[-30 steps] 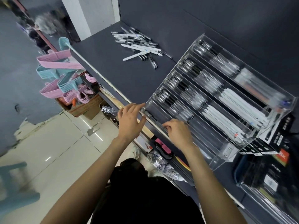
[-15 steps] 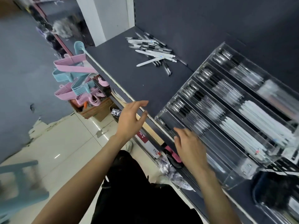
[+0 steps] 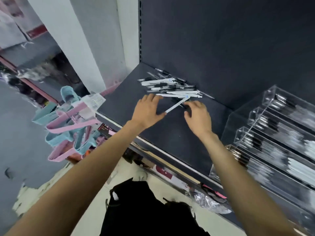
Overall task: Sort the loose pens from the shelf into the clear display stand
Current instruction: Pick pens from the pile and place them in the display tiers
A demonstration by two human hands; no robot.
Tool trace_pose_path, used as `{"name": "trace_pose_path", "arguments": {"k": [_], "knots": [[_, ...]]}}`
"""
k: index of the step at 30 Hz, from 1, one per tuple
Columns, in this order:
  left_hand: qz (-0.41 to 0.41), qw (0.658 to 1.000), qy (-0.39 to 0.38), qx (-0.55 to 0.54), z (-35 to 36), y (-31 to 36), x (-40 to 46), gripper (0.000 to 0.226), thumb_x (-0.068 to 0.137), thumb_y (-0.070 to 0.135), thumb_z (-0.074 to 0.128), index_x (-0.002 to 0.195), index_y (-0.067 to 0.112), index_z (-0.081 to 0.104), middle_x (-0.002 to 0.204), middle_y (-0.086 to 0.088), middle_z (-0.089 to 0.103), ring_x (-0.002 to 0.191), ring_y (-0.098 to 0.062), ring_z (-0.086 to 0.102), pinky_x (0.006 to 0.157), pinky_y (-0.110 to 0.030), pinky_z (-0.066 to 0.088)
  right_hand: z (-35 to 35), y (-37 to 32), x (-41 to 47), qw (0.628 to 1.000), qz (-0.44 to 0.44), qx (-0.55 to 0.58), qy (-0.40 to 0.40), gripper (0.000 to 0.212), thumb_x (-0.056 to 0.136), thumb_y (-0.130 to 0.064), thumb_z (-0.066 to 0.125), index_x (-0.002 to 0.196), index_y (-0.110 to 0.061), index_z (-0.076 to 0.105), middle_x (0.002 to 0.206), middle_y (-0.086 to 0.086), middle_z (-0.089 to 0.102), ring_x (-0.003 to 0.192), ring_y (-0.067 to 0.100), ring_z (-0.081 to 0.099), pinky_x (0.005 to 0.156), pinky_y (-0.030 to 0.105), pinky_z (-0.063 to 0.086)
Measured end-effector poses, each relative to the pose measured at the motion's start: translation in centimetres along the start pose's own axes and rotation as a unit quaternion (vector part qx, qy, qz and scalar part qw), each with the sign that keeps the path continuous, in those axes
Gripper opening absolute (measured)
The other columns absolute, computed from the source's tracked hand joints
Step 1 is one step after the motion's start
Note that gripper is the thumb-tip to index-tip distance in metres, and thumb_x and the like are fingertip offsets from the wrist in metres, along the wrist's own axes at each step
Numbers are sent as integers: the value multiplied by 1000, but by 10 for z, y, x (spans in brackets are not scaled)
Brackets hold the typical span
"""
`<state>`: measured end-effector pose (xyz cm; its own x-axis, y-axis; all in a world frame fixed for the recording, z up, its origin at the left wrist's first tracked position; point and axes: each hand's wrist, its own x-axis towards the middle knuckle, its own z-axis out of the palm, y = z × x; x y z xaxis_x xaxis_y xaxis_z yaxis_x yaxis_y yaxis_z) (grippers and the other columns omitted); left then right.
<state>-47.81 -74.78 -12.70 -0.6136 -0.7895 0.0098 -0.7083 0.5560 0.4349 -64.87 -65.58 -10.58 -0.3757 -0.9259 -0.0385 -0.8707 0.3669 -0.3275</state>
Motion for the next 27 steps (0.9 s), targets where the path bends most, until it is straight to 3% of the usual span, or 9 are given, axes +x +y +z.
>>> {"name": "trace_pose_path", "arguments": {"k": [5,10,13,16,22,25,27], "knots": [[83,990,-47,106,25,9,42,69,88,48,55,143,16,31,143,-4,36,134,-23,31,108,-38,24,27,7,36,987,154,-34,-45,49,87,-27,60,132,-15,43,132,14,48,122,35,41,101,44,36],[106,986,-36,122,36,3,61,49,93,38,52,135,14,40,130,-5,46,122,-24,43,105,-38,31,31,2,37,985,149,-75,-46,44,88,-36,61,125,-19,46,127,12,49,117,34,44,94,44,40],[132,985,-53,98,37,1,68,38,96,28,50,130,12,43,129,-6,46,120,-23,44,102,-35,34,29,2,41,986,150,-48,-52,40,85,-33,65,118,-17,48,121,11,52,110,33,49,87,41,44],[163,974,-74,141,33,2,80,37,99,28,45,131,10,44,132,-6,45,124,-24,40,103,-34,33,23,4,43,987,144,-1,-77,35,85,-27,66,112,-14,46,112,10,58,100,30,57,79,38,47],[232,946,-97,204,31,-3,92,36,104,29,31,130,7,43,129,-7,47,121,-25,40,102,-34,29,15,8,37,983,172,41,-51,33,87,-16,63,115,-13,46,108,12,65,100,32,61,84,39,49],[232,961,-87,119,29,3,89,34,104,29,29,123,7,46,119,-9,55,112,-25,47,97,-33,33,7,12,22,968,228,108,10,32,86,-13,63,116,-10,50,108,10,67,100,30,62,87,36,47],[169,975,-135,-51,22,11,86,28,104,28,31,115,8,46,100,-5,63,93,-22,58,85,-35,43,2,16,8,945,273,176,38,31,85,-11,65,114,-10,54,103,10,69,94,26,64,87,37,49]]}}
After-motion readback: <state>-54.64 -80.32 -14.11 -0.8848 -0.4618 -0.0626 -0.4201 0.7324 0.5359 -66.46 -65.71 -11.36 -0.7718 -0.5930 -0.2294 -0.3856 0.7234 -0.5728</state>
